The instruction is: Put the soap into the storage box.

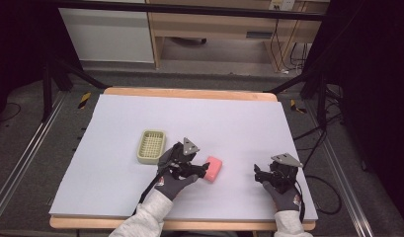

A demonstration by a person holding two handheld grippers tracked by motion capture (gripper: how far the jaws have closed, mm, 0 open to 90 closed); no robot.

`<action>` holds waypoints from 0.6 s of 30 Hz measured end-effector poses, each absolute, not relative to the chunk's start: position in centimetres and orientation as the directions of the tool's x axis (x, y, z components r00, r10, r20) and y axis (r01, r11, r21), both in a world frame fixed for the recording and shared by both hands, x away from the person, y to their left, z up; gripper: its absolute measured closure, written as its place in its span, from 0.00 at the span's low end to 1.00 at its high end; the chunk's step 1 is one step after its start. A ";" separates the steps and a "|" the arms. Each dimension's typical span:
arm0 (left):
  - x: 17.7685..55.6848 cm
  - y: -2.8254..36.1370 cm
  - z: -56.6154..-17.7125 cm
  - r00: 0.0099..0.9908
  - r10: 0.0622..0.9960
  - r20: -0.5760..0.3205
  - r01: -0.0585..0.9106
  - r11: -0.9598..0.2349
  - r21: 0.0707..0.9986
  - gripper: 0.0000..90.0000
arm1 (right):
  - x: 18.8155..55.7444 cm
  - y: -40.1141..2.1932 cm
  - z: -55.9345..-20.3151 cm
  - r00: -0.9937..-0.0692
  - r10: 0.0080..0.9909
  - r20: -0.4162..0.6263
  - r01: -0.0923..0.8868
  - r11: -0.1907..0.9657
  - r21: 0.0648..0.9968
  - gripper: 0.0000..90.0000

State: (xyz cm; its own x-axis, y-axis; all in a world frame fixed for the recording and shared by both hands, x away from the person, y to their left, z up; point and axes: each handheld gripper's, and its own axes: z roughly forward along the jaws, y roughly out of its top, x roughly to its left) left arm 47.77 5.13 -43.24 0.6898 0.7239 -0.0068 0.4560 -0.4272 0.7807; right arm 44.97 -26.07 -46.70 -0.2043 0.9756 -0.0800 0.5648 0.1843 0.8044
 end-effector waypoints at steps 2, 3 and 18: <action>47.8 4.8 -43.3 0.693 0.721 -0.006 0.457 -0.433 0.777 0.25 | 45.0 -26.1 -46.7 -0.203 0.976 -0.076 0.567 0.180 0.804 0.09; 47.8 4.8 -43.3 0.693 0.721 -0.006 0.457 -0.433 0.777 0.25 | 45.0 -26.1 -46.7 -0.203 0.976 -0.076 0.567 0.180 0.804 0.09; 48.1 2.6 -44.1 0.710 0.704 -0.006 0.464 -0.461 0.756 0.25 | 45.0 -26.0 -46.7 -0.202 0.977 -0.070 0.571 0.176 0.802 0.09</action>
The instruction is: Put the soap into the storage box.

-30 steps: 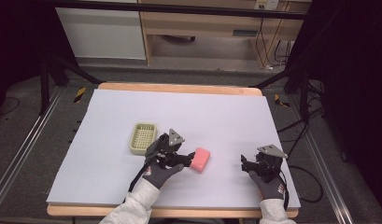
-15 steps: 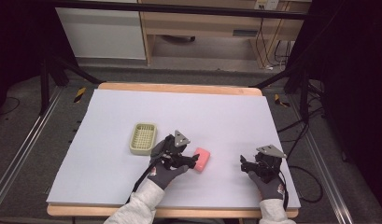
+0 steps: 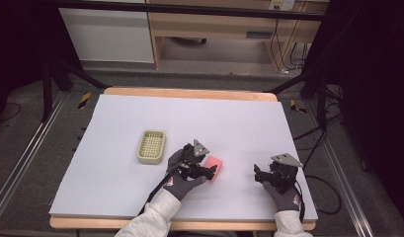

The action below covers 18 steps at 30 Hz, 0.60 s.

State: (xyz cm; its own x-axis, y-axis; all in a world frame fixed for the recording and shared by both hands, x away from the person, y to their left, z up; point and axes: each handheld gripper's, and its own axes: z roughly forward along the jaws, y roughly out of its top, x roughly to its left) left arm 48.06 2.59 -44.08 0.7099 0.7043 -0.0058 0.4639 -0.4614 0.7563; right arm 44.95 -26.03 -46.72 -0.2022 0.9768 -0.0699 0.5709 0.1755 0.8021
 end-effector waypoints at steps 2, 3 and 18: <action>48.2 2.1 -44.3 0.711 0.703 -0.008 0.465 -0.463 0.754 0.25 | 45.0 -26.1 -46.7 -0.202 0.977 -0.069 0.571 0.174 0.802 0.09; 48.2 2.1 -44.3 0.711 0.703 -0.008 0.465 -0.463 0.754 0.25 | 45.0 -26.1 -46.7 -0.202 0.977 -0.069 0.571 0.174 0.802 0.09; 48.6 0.5 -46.1 0.714 0.700 -0.002 0.489 -0.496 0.717 0.24 | 45.0 -26.1 -46.8 -0.199 0.977 -0.075 0.575 0.179 0.799 0.09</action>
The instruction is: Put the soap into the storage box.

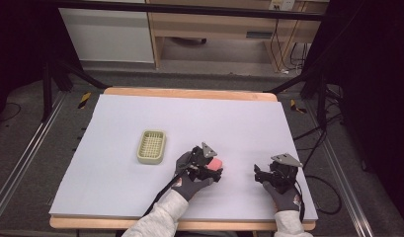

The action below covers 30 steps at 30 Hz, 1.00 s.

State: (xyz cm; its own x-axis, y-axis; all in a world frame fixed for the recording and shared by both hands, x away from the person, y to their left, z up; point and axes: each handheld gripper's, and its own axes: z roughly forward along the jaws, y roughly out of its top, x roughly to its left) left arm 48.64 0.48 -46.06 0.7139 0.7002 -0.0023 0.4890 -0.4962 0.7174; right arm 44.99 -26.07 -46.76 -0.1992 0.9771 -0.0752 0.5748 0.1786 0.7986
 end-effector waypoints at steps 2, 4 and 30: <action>48.7 0.4 -46.2 0.714 0.700 0.003 0.487 -0.500 0.716 0.24 | 45.0 -26.0 -46.7 -0.196 0.978 -0.070 0.575 0.173 0.800 0.09; 48.7 0.4 -46.3 0.715 0.699 0.003 0.490 -0.505 0.711 0.24 | 45.0 -26.1 -46.8 -0.198 0.977 -0.076 0.574 0.178 0.799 0.09; 48.6 0.4 -47.3 0.702 0.711 -0.025 0.534 -0.503 0.680 0.40 | 45.1 -25.9 -47.0 -0.207 0.975 -0.080 0.585 0.189 0.789 0.09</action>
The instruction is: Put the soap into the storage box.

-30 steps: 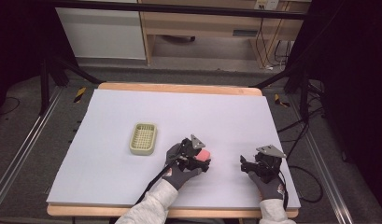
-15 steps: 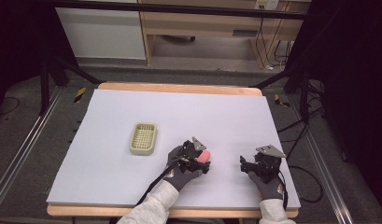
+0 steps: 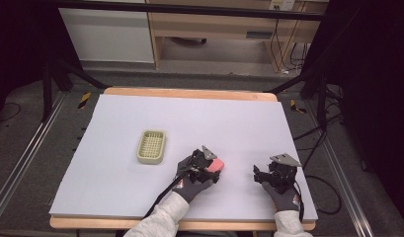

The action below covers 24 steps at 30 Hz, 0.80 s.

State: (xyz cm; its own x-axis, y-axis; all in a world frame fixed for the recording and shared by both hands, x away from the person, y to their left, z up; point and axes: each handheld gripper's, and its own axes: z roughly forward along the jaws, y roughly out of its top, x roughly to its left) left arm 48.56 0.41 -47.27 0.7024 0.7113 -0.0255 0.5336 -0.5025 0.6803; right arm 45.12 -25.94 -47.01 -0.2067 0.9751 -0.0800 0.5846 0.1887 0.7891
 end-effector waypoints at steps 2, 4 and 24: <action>48.6 0.4 -47.3 0.702 0.712 -0.023 0.533 -0.504 0.679 0.41 | 45.1 -25.9 -47.0 -0.207 0.975 -0.082 0.585 0.191 0.788 0.10; 48.6 0.4 -47.2 0.704 0.710 -0.024 0.533 -0.506 0.677 0.41 | 45.1 -25.9 -47.0 -0.206 0.975 -0.080 0.585 0.189 0.789 0.09; 47.9 2.0 -47.0 0.744 0.668 -0.010 0.504 -0.552 0.664 0.41 | 45.1 -25.9 -47.0 -0.204 0.975 -0.084 0.585 0.190 0.788 0.10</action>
